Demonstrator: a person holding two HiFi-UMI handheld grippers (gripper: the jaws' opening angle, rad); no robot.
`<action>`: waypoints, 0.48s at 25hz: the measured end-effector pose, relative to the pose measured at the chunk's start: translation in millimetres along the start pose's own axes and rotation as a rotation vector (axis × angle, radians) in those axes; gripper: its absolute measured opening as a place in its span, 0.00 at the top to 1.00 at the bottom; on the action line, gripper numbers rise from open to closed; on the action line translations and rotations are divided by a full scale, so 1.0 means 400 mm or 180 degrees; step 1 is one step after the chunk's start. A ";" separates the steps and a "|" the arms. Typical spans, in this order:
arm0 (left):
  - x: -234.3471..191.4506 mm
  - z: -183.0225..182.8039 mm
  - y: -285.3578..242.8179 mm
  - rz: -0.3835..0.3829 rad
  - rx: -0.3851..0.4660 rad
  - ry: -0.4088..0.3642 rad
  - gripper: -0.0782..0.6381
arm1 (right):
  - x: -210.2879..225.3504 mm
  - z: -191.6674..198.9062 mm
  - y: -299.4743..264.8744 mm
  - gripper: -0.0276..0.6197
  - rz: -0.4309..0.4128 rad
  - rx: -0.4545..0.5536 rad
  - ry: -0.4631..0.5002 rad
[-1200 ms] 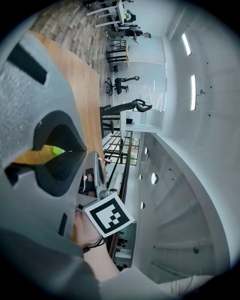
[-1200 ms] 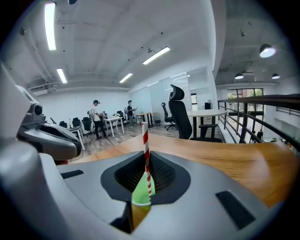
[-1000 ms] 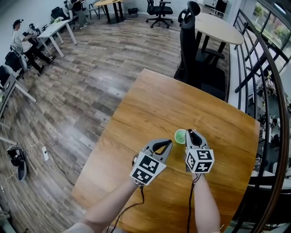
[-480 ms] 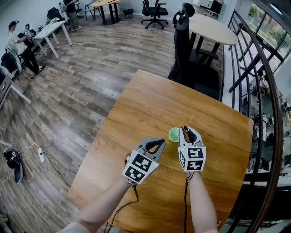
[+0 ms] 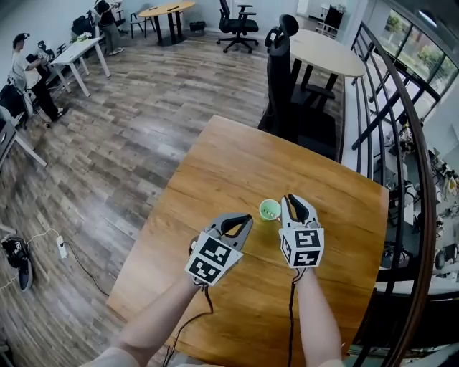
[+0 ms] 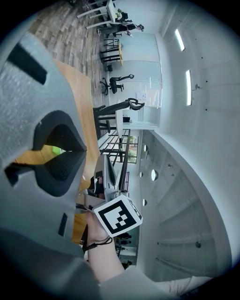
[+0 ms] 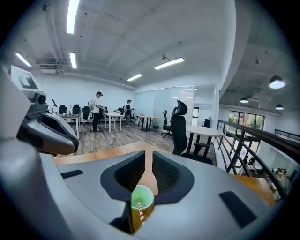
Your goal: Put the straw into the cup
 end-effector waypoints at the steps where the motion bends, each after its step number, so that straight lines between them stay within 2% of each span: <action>1: 0.004 -0.012 0.008 -0.0003 0.0015 -0.0007 0.87 | 0.000 -0.011 0.013 0.90 0.0004 0.0018 -0.0014; 7: 0.032 -0.108 0.081 -0.0033 0.0206 -0.0109 0.87 | -0.005 -0.082 0.104 0.90 0.0085 0.0126 -0.0082; 12: 0.066 -0.177 0.160 -0.0057 0.0377 -0.0164 0.87 | -0.039 -0.158 0.214 0.90 0.0046 0.0311 -0.0074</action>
Point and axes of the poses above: the fingertips, and each gripper's own axes: y backward along the fingers, x to its right, z out of its underside, the point moved 5 cm from there along y, backward along the fingers
